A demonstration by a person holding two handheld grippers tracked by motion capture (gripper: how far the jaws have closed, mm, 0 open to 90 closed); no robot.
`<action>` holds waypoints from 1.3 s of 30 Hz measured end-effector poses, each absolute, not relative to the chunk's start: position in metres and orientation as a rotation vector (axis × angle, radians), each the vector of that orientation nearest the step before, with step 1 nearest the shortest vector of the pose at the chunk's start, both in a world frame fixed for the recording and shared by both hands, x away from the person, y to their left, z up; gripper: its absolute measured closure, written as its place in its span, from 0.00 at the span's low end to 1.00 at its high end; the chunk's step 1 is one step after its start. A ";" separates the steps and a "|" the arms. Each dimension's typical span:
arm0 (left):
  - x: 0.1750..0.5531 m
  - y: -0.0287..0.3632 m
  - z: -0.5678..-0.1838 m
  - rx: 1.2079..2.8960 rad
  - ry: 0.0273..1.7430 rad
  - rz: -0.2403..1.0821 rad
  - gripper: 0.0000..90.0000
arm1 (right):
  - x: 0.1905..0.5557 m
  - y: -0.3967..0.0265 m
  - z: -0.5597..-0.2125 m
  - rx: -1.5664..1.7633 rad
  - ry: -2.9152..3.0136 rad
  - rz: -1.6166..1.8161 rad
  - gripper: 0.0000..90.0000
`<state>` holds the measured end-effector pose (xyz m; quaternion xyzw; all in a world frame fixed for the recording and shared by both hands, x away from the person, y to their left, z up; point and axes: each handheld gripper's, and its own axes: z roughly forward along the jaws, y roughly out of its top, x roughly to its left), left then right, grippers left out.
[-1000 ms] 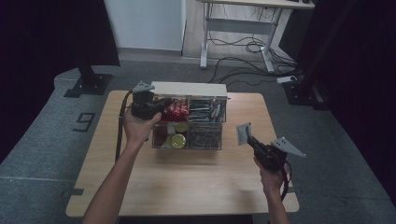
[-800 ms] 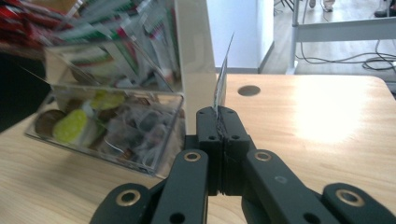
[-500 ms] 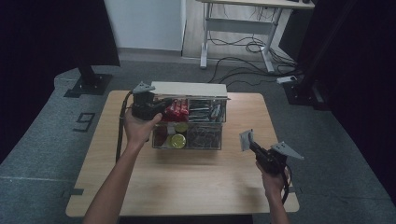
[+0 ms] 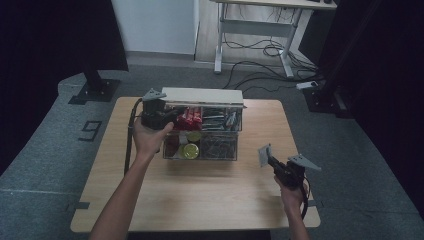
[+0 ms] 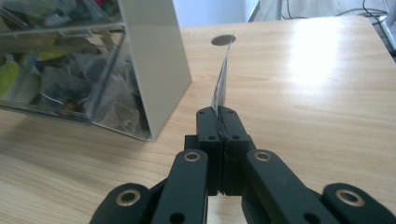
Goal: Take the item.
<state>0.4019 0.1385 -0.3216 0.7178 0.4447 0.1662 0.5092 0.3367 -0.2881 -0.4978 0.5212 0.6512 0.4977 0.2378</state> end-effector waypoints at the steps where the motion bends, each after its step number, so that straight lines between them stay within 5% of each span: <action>1: 0.402 0.138 -0.322 1.729 1.072 0.400 1.00 | 0.337 -0.289 -0.499 1.432 1.785 1.359 0.98; 31: 0.402 0.137 -0.322 1.735 1.071 0.402 1.00 | 0.358 -0.312 -0.545 1.615 1.805 1.137 0.89; 39: 0.401 0.136 -0.323 1.737 1.070 0.404 1.00 | 0.358 -0.311 -0.545 1.625 1.777 1.043 0.60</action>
